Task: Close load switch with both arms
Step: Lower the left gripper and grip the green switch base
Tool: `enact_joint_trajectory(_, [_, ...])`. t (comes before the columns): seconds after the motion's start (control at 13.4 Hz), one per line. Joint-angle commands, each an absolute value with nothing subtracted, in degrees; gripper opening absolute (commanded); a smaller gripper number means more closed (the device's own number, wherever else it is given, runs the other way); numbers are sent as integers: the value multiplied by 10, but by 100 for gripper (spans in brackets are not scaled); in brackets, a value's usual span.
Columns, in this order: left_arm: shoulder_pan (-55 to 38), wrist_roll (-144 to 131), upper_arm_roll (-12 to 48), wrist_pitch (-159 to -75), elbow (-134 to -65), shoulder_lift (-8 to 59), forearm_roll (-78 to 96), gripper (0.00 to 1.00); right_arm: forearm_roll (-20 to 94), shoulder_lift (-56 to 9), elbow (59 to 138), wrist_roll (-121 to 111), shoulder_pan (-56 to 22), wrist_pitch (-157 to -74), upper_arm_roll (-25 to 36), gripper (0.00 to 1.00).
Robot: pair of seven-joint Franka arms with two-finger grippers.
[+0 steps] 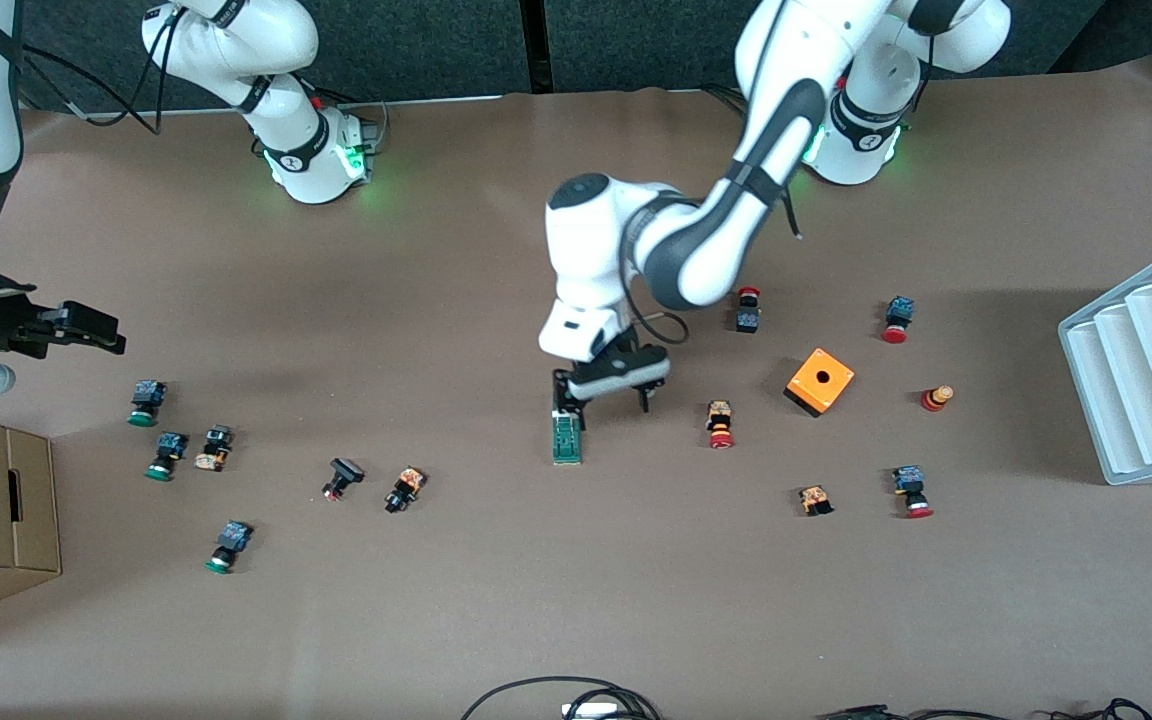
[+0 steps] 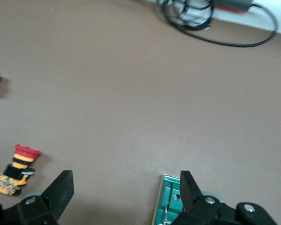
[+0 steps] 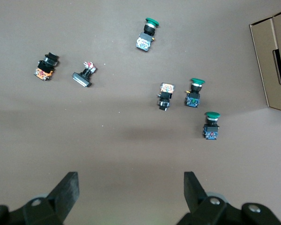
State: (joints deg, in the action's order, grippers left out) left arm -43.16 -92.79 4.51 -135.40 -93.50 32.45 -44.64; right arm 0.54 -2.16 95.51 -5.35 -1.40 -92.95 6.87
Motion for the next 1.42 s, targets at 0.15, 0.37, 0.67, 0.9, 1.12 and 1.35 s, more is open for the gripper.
enact_joint_trajectory(0.15, [-481, -1108, 40, -1378, -930, 385, -644, 99, 19, -30, 941, -59, -10, -926, 69, 100])
enact_joint_trajectory(0.37, [-493, -1188, 40, -1376, -920, 430, -738, 100, 19, -30, 941, -59, -11, -926, 69, 100])
enact_joint_trajectory(0.67, [-539, -1271, 40, -1297, -918, 468, -814, 100, 19, -30, 941, -59, -13, -925, 69, 100])
enact_joint_trajectory(0.9, [-552, -1290, 38, -1286, -905, 483, -826, 100, 20, -29, 941, -61, -12, -925, 69, 100])
enact_joint_trajectory(1.12, [-563, -1320, 37, -1272, -897, 509, -870, 99, 19, -29, 941, -62, -13, -923, 69, 100])
enact_joint_trajectory(1.35, [-566, -1370, 37, -1239, -899, 519, -917, 99, 18, -28, 941, -62, -15, -922, 69, 100])
